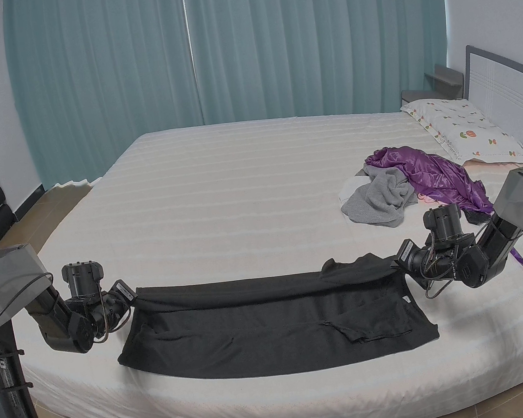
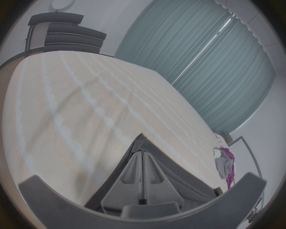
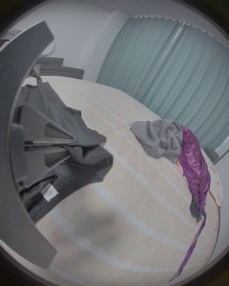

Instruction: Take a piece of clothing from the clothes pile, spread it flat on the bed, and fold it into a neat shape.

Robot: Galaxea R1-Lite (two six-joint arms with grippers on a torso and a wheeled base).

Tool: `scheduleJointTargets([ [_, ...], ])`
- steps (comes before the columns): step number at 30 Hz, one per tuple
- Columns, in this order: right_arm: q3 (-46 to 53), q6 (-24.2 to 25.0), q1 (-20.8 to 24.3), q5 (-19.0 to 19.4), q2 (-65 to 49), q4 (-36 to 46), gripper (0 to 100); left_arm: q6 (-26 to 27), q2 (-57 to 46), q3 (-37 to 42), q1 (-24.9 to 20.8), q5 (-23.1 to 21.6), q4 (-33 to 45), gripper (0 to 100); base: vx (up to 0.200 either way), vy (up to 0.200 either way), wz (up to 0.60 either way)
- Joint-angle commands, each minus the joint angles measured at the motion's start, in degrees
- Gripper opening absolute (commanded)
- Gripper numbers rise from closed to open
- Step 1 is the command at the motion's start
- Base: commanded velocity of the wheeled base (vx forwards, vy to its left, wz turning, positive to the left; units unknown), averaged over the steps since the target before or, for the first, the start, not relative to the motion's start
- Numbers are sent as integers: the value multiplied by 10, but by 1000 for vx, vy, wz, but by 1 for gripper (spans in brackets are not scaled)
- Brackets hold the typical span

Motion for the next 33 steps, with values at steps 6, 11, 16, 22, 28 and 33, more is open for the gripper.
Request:
scheduleJointTargets([
  [6,68,-13,3,17,-4,-41,0,39,-17,89,0,-41,-9,0,0,0,0],
  [11,80,-26,2,21,-5,-45,0,46,-18,100,0,-42,-19,0,0,0,0],
  [16,86,-27,4,21,-5,-46,0,45,-18,100,0,-42,-20,0,0,0,0],
  [22,81,-24,-5,21,-27,-48,0,43,-37,88,9,-42,-19,0,0,0,0],
  [28,92,-25,-2,21,-29,-48,0,42,-41,91,10,-42,-20,0,0,0,0],
  [33,113,-27,-1,21,-27,-48,0,42,-36,108,10,-42,-20,0,0,0,0],
])
